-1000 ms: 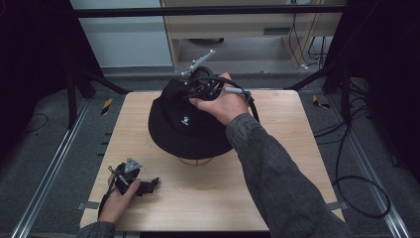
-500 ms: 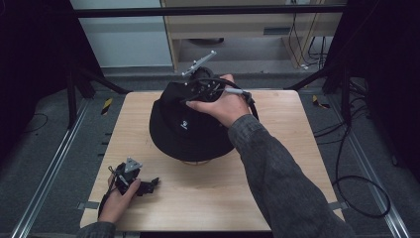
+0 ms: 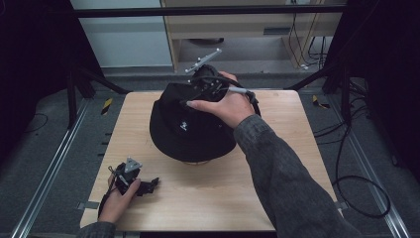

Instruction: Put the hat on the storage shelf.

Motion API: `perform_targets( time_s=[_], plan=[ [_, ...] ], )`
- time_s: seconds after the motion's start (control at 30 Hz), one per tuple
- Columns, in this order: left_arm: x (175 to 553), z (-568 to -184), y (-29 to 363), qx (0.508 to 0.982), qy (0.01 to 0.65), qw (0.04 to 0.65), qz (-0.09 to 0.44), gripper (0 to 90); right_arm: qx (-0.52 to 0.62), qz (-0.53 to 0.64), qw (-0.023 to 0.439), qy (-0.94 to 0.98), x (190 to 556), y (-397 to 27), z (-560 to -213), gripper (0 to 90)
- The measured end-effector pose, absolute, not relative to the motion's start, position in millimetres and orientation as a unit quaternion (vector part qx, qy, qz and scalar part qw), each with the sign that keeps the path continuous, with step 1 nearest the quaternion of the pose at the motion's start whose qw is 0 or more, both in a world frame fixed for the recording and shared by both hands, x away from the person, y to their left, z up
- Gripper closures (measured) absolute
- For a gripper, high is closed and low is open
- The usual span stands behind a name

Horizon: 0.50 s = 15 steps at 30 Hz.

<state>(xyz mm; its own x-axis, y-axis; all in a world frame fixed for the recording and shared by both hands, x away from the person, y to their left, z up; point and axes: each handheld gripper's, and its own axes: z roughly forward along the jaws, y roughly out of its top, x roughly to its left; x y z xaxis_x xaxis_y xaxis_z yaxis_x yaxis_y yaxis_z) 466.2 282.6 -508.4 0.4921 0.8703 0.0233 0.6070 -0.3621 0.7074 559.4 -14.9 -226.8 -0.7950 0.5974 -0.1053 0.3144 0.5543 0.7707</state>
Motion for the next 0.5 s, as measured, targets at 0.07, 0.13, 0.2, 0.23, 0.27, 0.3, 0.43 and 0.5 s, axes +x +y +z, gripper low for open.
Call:
perform_targets(
  time_s=[0.07, 0.13, 0.2, 0.23, 0.27, 0.3, 0.43, 0.5],
  plan=[
    [466.1, -508.5, 282.4, 0.799, 0.462, 0.327, 0.202, 0.0, 0.267, 0.393, 0.183, 0.861, 558.1, -15.9, -225.8, 14.3],
    [466.1, -508.5, 282.4, 0.799, 0.462, 0.327, 0.202, 0.0, 0.267, 0.394, 0.185, 0.86, 557.4, -16.3, -225.4, 13.0],
    [466.2, -508.5, 282.5, 0.799, 0.462, 0.326, 0.203, 0.0, 0.269, 0.398, 0.186, 0.857, 555.3, -17.9, -224.0, 10.4],
    [466.2, -508.5, 282.5, 0.799, 0.462, 0.326, 0.203, 0.0, 0.269, 0.398, 0.186, 0.857, 555.3, -17.9, -224.0, 10.4],
    [466.2, -508.5, 282.5, 0.799, 0.462, 0.326, 0.203, 0.0, 0.27, 0.398, 0.187, 0.857, 554.7, -18.5, -223.7, 9.4],
    [466.2, -508.5, 282.4, 0.799, 0.462, 0.327, 0.202, 0.0, 0.271, 0.396, 0.187, 0.857, 554.1, -19.1, -223.2, 8.7],
    [466.2, -508.5, 282.5, 0.799, 0.462, 0.326, 0.202, 0.0, 0.271, 0.399, 0.192, 0.855, 551.7, -22.9, -221.6, 7.5],
    [466.1, -508.4, 282.5, 0.8, 0.462, 0.326, 0.202, 0.0, 0.273, 0.401, 0.192, 0.853, 550.7, -25.6, -220.9, 7.2]
  ],
)
